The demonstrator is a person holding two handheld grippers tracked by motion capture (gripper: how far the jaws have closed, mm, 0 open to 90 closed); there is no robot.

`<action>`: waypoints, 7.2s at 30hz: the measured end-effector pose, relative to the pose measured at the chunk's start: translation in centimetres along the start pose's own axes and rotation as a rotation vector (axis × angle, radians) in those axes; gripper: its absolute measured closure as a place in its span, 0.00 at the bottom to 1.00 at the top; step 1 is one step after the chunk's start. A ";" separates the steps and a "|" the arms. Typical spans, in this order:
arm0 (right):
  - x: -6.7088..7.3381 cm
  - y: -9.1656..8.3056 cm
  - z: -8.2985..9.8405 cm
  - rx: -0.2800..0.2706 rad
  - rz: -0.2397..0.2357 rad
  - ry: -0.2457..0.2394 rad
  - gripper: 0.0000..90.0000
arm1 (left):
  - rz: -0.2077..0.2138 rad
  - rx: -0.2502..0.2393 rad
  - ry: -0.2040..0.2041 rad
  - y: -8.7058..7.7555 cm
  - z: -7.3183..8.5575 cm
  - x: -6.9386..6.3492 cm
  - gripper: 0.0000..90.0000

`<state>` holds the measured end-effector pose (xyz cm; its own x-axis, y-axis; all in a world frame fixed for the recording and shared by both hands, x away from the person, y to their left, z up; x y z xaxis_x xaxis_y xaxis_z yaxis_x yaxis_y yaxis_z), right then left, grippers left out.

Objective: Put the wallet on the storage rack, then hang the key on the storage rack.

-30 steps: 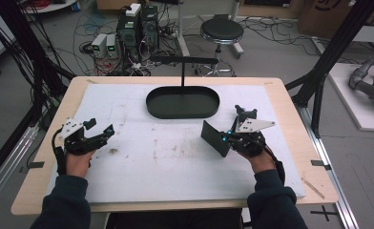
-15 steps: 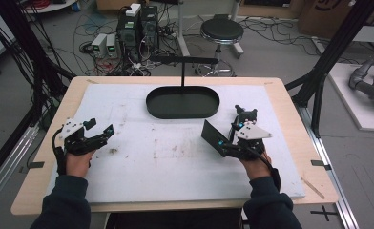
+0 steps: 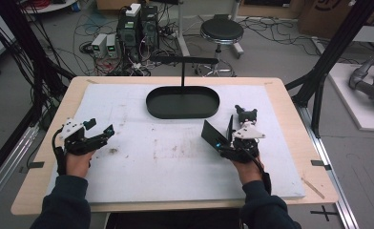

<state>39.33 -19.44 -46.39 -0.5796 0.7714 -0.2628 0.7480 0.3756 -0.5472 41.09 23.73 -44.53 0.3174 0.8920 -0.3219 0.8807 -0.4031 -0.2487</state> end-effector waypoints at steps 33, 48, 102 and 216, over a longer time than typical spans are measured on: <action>-2.3 5.3 -10.5 -0.103 -0.080 -0.096 0.86 | 0.022 -0.011 0.018 0.3 -0.3 -0.2 0.26; -1.5 14.3 -13.4 -0.055 -0.096 0.003 0.85 | 0.023 -0.010 0.016 0.2 -0.3 0.1 0.26; -7.3 7.9 -9.9 0.028 0.034 -0.015 0.34 | 0.030 -0.010 0.006 -0.1 -0.4 -0.1 0.21; -8.2 3.1 -2.3 0.164 -0.060 -0.017 0.45 | 0.012 0.008 0.037 0.0 0.1 -0.5 0.24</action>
<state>47.14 -23.42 -44.15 -0.6280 0.7406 -0.2388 0.6503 0.3309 -0.6839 40.93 23.25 -44.44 0.3408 0.8939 -0.2911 0.8741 -0.4153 -0.2519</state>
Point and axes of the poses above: each handheld gripper's, and its own axes: y roughly forward along the jaws, z roughly out of its underside, x roughly to its left, the point moved 9 cm from there along y, roughly forward along the jaws, and after that the axes turned 13 degrees about -y, right-handed, at the moved point
